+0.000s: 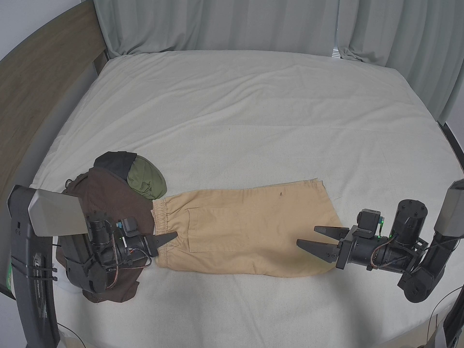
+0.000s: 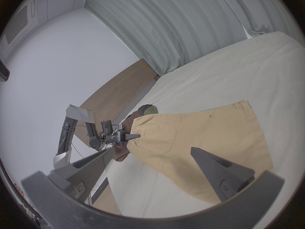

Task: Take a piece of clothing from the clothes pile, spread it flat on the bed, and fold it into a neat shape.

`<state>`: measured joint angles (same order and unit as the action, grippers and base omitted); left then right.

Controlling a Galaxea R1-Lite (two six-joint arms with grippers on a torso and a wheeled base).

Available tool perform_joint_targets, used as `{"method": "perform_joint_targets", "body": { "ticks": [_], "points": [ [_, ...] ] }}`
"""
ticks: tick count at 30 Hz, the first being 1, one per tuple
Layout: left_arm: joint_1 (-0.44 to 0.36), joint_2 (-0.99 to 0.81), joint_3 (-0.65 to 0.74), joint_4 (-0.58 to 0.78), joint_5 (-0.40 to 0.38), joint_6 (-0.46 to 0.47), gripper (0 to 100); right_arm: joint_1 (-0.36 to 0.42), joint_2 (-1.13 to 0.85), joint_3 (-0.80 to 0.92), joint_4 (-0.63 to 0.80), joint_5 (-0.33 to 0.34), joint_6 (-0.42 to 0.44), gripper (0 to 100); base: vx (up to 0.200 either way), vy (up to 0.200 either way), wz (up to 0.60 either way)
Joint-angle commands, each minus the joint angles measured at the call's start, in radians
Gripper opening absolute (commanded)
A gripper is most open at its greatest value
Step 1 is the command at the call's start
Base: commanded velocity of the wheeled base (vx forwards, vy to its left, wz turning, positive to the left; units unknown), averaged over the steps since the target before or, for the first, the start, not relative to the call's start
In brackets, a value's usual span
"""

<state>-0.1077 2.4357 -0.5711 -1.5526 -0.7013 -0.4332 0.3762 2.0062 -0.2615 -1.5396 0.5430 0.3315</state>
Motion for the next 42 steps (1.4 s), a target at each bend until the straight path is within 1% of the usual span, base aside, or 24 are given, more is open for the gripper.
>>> {"method": "perform_joint_targets", "body": {
  "ticks": [1,4,20,26,32,37,42],
  "points": [
    [0.008,-0.038,0.027,-0.003,-0.01,0.019,0,-0.002,0.006,0.001,-0.001,0.0,0.0,100,0.0,0.0,0.0],
    [0.023,-0.06,0.046,-0.003,-0.024,0.034,0,-0.003,0.005,0.001,-0.001,0.0,0.0,100,0.0,0.0,0.0],
    [0.126,-0.169,0.171,-0.001,-0.135,0.044,0,0.003,0.006,0.004,-0.001,-0.001,-0.002,100,0.0,0.0,0.0],
    [0.161,-0.185,0.189,-0.001,-0.173,0.045,0,0.004,0.008,0.005,-0.001,0.0,-0.002,100,0.0,0.0,0.0],
    [0.204,-0.199,0.214,-0.001,-0.231,0.056,0,0.004,0.014,0.005,-0.001,0.0,-0.002,100,0.0,0.0,0.0],
    [0.246,-0.21,0.217,-0.001,-0.244,0.056,0,0.003,0.019,0.005,-0.001,-0.001,-0.002,100,0.0,0.0,0.0],
    [0.278,-0.224,0.223,-0.001,-0.284,0.056,0,0.004,0.02,0.004,-0.001,-0.001,-0.002,100,0.0,0.0,0.0]
  ]
}}
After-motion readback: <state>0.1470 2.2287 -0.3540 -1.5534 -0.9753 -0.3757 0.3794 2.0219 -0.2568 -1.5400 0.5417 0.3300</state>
